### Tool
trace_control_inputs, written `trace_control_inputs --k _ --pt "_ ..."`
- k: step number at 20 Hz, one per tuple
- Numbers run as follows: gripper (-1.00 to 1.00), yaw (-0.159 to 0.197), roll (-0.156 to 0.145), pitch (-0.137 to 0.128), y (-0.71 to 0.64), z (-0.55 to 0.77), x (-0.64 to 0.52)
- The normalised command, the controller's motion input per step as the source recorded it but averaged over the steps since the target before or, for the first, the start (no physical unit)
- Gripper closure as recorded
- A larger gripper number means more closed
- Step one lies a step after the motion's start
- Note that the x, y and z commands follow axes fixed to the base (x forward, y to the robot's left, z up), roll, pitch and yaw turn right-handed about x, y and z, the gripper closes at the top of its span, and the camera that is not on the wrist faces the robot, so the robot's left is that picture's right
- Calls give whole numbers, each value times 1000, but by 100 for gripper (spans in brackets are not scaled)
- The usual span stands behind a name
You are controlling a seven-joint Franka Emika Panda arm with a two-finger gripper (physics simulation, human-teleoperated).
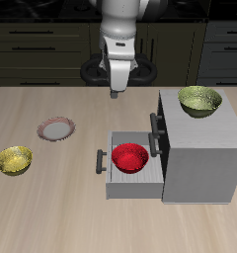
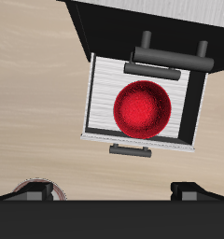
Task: Place the red bowl on the plate and close the bottom drawer of the white cabinet
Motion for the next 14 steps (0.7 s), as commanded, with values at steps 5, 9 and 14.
trace_control_inputs --k 5,9,14 --pt "-100 8 43 1 349 -64 133" --pt "-100 -23 34 18 272 -66 124" --pt "-100 3 25 11 175 -84 82"
